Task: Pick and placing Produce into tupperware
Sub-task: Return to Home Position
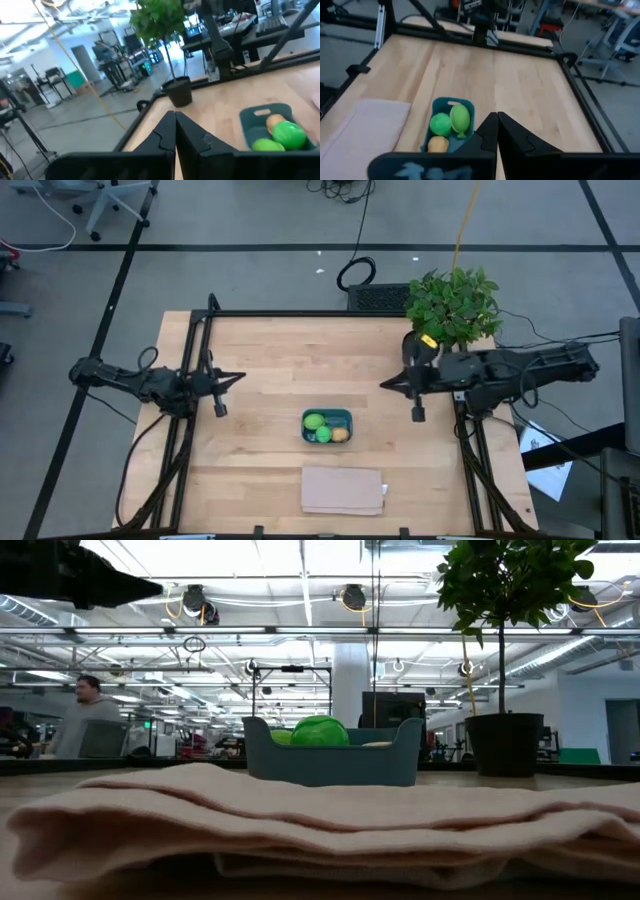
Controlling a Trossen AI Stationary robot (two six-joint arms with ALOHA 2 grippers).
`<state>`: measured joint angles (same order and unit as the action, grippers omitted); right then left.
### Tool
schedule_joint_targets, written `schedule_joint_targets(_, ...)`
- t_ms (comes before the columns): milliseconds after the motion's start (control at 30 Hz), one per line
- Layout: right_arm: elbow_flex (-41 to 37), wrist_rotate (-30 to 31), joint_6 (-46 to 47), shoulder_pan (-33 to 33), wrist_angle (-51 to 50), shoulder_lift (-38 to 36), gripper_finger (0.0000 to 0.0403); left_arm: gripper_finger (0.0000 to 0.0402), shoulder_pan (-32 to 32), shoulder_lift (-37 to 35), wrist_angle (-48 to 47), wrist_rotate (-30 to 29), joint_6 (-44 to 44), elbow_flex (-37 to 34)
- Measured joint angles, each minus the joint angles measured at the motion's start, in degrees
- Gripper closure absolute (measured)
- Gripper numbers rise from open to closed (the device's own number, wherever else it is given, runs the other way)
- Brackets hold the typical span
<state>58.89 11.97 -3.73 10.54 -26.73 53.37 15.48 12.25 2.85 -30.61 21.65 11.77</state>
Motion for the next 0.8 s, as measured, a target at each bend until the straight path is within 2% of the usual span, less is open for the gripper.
schedule_joint_targets(100, -5.2, -0.69, -0.45, -0.48, 3.97, -4.88, 0.0403, 0.04, -0.16, 0.0, 1.97, 2.09, 3.08, 0.0)
schedule_joint_targets(233, -11.07, -4.55, -0.12, -1.68, 8.98, -10.55, 0.0403, 0.04, -1.94, 0.0, 1.53, 10.58, 5.97, 1.81)
schedule_joint_targets(333, -14.27, -5.08, 0.66, -2.42, 11.05, -13.84, 0.0403, 0.04, -3.96, -0.02, -1.16, 15.48, 6.03, 3.94)
schedule_joint_targets(600, -20.27, -6.74, 0.64, -3.7, 12.94, -21.08, 0.0403, 0.04, -10.56, -0.59, -5.63, 18.23, 2.66, 6.19)
schedule_joint_targets(800, -26.67, -7.83, 1.07, -4.17, 18.78, -26.46, 0.0403, 0.04, -16.48, -2.6, -7.92, 19.77, -0.4, 6.16)
